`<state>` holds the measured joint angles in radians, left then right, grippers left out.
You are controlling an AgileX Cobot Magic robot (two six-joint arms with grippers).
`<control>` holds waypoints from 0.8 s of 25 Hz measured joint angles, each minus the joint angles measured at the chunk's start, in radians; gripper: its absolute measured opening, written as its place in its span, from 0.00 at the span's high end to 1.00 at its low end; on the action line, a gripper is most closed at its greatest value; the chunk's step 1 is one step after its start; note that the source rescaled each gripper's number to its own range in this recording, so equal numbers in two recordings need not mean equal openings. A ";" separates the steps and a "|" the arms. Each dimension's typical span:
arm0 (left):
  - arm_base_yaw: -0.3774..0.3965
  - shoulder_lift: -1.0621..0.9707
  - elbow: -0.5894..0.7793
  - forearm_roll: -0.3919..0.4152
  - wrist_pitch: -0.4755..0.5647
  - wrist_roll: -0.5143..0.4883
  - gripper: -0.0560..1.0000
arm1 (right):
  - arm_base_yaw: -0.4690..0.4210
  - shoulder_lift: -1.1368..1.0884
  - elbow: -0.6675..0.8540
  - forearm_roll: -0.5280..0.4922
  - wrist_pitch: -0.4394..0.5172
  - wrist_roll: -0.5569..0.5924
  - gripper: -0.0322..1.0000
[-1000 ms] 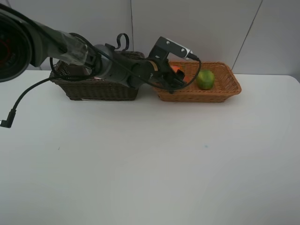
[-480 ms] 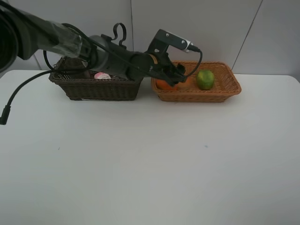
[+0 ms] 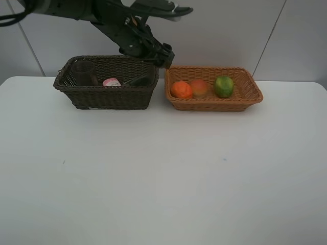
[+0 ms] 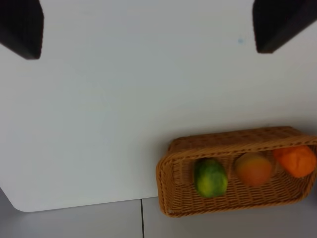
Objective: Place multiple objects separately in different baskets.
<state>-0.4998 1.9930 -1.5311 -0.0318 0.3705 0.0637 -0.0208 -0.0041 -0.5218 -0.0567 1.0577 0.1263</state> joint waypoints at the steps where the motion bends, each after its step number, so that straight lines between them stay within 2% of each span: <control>1: 0.024 -0.033 0.019 0.000 0.037 -0.015 0.00 | 0.000 0.000 0.000 0.000 0.000 0.000 0.14; 4: 0.112 -0.146 0.103 0.000 0.099 -0.064 0.00 | 0.000 0.000 0.000 0.000 0.000 0.000 0.14; 11: 0.276 -0.521 0.387 0.004 0.145 -0.098 0.00 | 0.000 0.000 0.000 0.000 0.000 0.000 0.14; 16: 0.303 -0.852 0.558 0.041 0.237 -0.098 0.00 | 0.000 0.000 0.000 0.000 0.000 0.000 0.14; 20: 0.303 -1.095 0.656 0.084 0.360 -0.098 0.00 | 0.000 0.000 0.000 0.000 0.000 0.000 0.14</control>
<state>-0.1969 0.8979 -0.8751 0.0519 0.7304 -0.0344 -0.0208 -0.0041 -0.5218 -0.0567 1.0577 0.1263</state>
